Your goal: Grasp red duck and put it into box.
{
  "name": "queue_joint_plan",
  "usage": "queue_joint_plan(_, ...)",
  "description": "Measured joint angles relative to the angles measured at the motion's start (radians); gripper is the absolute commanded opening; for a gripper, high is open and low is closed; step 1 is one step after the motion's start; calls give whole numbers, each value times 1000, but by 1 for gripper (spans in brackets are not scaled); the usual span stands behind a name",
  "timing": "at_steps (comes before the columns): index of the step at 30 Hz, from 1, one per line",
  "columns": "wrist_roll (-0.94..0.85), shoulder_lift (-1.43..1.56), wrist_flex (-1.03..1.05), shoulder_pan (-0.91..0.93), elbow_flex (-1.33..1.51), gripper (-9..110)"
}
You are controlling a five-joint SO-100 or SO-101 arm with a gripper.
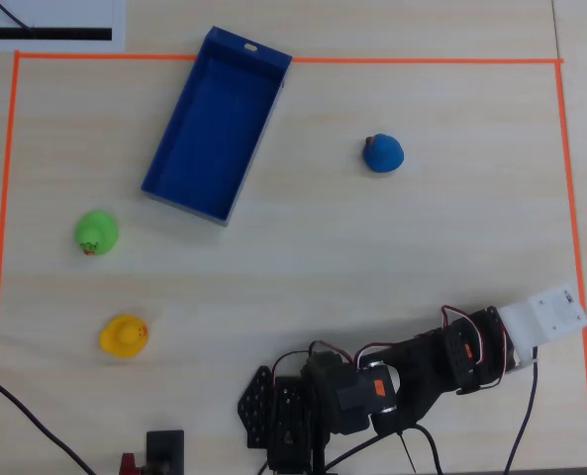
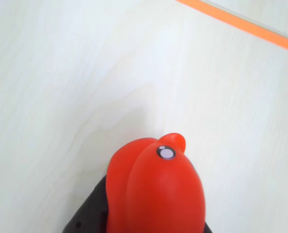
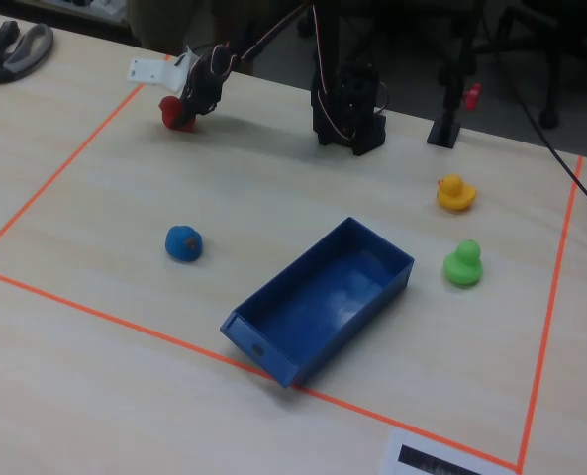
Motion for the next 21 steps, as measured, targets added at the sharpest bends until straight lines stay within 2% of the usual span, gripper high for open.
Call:
queue_joint_plan(4, 212, 97, 163, -104, -98, 0)
queue_joint_plan(11, 594, 371, 844, -449, -408, 0)
queue_joint_plan(16, 790, 517, 1169, -853, -511, 0)
queue_joint_plan(21, 996, 535, 1218, -1289, -531, 0)
